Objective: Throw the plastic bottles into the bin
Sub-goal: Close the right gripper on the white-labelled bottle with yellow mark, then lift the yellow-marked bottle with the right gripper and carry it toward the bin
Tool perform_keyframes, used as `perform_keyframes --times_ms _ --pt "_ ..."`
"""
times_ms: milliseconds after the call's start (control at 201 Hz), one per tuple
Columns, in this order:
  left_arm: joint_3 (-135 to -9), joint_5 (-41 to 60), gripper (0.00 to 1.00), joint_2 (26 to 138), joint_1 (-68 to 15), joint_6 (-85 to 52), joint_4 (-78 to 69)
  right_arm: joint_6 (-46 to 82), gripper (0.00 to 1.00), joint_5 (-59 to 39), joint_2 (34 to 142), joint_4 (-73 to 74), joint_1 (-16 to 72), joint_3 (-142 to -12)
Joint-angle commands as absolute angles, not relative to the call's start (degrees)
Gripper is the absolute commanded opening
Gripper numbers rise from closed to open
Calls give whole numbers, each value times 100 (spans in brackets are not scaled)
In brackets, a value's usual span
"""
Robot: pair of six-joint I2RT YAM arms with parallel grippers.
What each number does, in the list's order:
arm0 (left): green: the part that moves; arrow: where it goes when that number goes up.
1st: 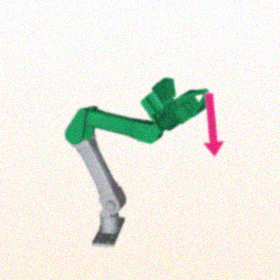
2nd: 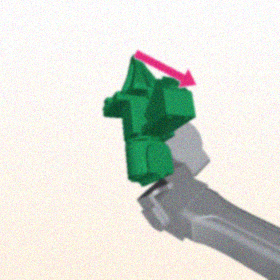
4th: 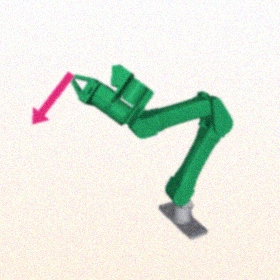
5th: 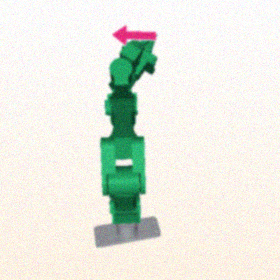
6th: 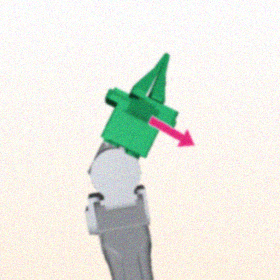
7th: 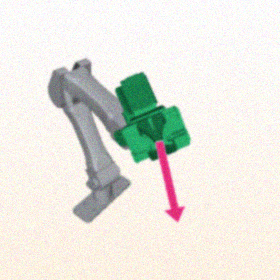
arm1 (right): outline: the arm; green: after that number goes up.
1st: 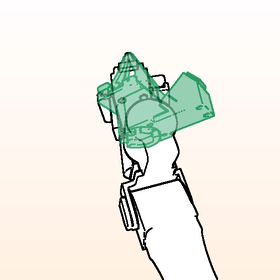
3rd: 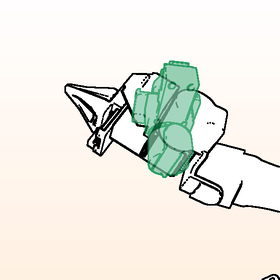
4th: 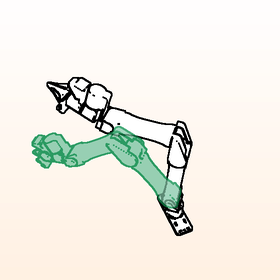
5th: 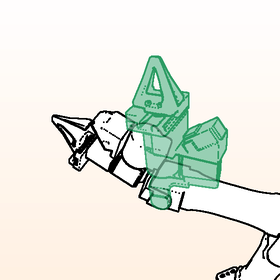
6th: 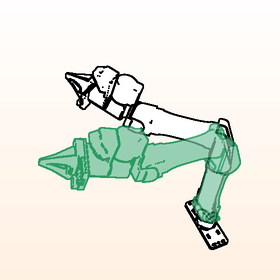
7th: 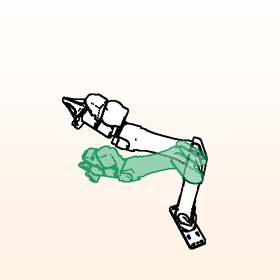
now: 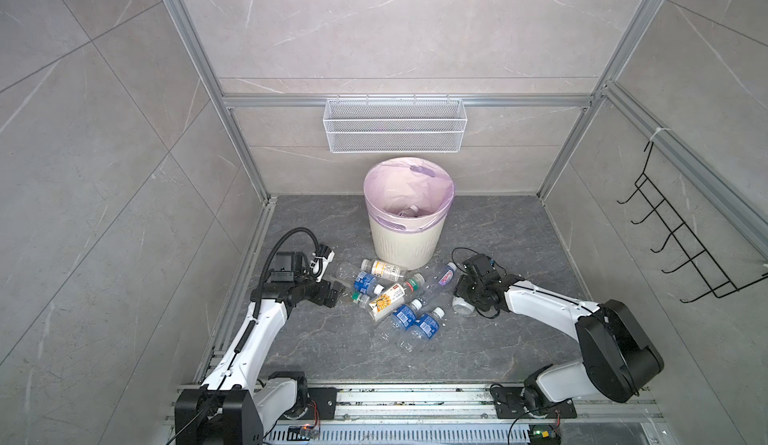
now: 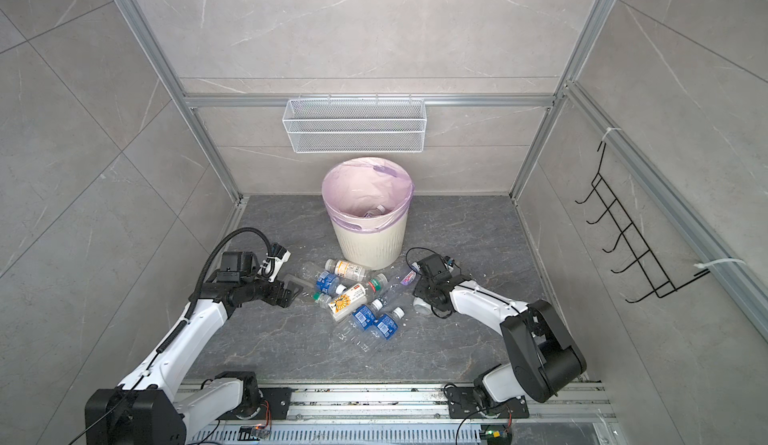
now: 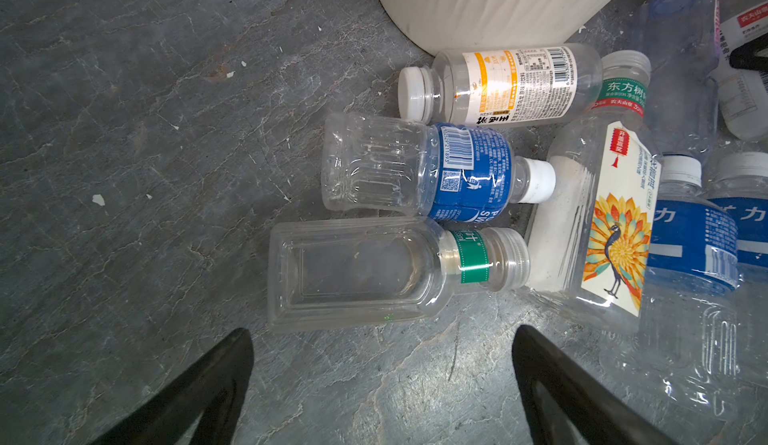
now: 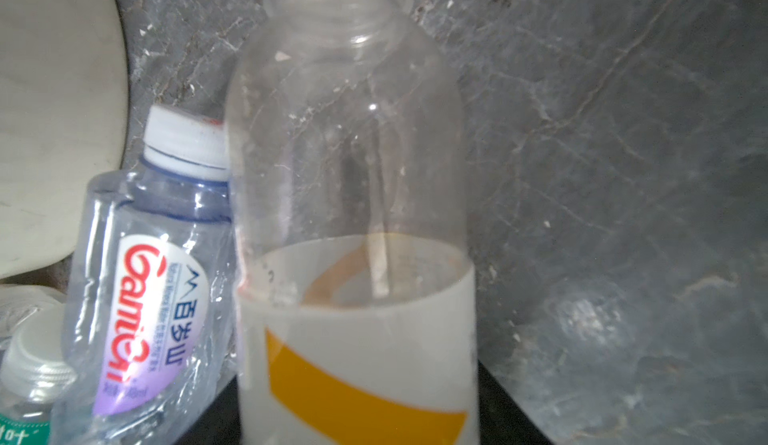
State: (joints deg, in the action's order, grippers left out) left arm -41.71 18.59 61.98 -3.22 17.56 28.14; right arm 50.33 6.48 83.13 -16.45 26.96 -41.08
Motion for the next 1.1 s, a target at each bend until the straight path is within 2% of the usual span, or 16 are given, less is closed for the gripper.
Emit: perform_keyframes --times_ms 0,259,1091 --pt "-4180 2030 99 6224 -297 1640 2703 4746 58 834 7924 -1702 2672 -3887" --pt "-4175 2042 99 6253 -280 1642 2707 4289 54 1022 7185 -1692 2733 -3553" --pt "-4206 2074 99 6419 -258 1646 2742 3423 52 1555 4827 -2275 3517 -3337"
